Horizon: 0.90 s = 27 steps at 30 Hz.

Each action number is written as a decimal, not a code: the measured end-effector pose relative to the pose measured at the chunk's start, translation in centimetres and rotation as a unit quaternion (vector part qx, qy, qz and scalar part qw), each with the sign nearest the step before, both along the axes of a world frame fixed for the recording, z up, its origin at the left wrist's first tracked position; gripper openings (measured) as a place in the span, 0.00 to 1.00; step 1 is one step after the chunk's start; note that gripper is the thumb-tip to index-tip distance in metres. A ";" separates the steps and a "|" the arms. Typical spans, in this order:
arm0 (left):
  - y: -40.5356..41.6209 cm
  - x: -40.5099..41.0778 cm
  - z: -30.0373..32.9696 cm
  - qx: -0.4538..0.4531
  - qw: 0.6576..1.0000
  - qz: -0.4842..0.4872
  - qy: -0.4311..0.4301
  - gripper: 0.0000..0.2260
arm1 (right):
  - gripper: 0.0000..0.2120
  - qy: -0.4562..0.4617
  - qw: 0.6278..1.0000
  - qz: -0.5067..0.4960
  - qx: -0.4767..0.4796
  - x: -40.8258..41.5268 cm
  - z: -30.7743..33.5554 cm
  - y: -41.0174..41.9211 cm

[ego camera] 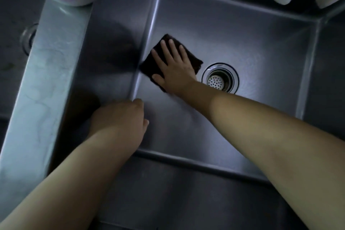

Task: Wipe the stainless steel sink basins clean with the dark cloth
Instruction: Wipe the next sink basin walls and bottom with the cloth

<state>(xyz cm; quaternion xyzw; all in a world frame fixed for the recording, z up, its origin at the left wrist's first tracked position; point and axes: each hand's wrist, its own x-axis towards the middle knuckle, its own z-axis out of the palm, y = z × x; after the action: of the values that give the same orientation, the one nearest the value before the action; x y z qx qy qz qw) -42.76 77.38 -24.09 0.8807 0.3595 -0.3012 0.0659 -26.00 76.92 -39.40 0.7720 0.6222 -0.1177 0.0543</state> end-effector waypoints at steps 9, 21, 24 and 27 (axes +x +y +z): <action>0.6 0.6 0.4 -0.002 0.999 0.029 -0.026 0.11 | 0.32 0.098 0.975 0.200 0.011 -8.4 0.2 -8.0; 0.9 0.5 0.1 0.014 0.993 0.069 -0.089 0.11 | 0.34 0.077 0.976 0.201 0.008 -7.5 -0.1 -6.9; 0.9 0.5 0.2 0.015 0.994 0.059 -0.093 0.09 | 0.33 0.084 0.976 0.200 0.000 -9.7 0.2 -8.2; 0.9 0.5 0.3 0.019 0.994 0.051 -0.097 0.08 | 0.28 0.091 0.956 0.278 -0.020 -10.5 0.6 -10.4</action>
<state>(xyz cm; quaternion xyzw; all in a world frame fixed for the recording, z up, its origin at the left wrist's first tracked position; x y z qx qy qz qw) -42.23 78.24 -23.75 0.8876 0.4010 -0.2037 0.0994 -36.51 66.49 -38.82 0.5535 0.8121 -0.1800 0.0431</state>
